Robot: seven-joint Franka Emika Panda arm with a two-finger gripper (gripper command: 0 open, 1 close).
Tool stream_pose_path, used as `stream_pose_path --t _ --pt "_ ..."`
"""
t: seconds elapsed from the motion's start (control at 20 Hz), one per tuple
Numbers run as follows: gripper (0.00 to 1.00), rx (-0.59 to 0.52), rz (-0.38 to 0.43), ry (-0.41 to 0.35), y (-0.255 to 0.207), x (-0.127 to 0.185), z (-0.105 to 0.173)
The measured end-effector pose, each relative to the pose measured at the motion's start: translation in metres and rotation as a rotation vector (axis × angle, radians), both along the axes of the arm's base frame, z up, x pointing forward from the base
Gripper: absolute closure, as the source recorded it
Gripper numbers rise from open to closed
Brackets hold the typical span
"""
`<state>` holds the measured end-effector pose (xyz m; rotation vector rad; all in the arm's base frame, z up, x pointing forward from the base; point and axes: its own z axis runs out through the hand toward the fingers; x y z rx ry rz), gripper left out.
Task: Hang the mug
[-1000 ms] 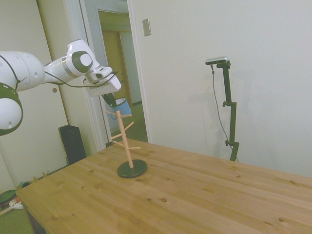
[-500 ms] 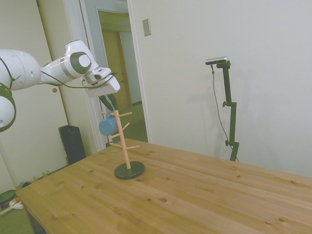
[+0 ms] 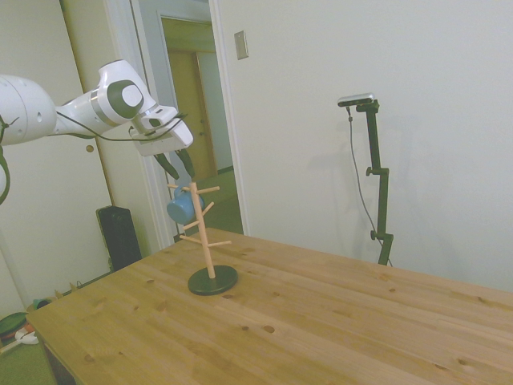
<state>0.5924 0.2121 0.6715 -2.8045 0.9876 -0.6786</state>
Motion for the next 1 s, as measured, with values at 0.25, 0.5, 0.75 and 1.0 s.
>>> stream_pose_path --t 0.25,0.5,0.75,1.0 --pt "0.0 0.022 0.009 -0.054 -0.005 -0.027 0.027" --pt "0.0 0.05 0.058 -0.09 0.001 -0.088 0.031" --pt "0.0 0.088 0.045 -0.106 -0.014 -0.147 0.012" --pt "0.0 0.135 -0.048 -0.024 -0.06 -0.165 -0.075"
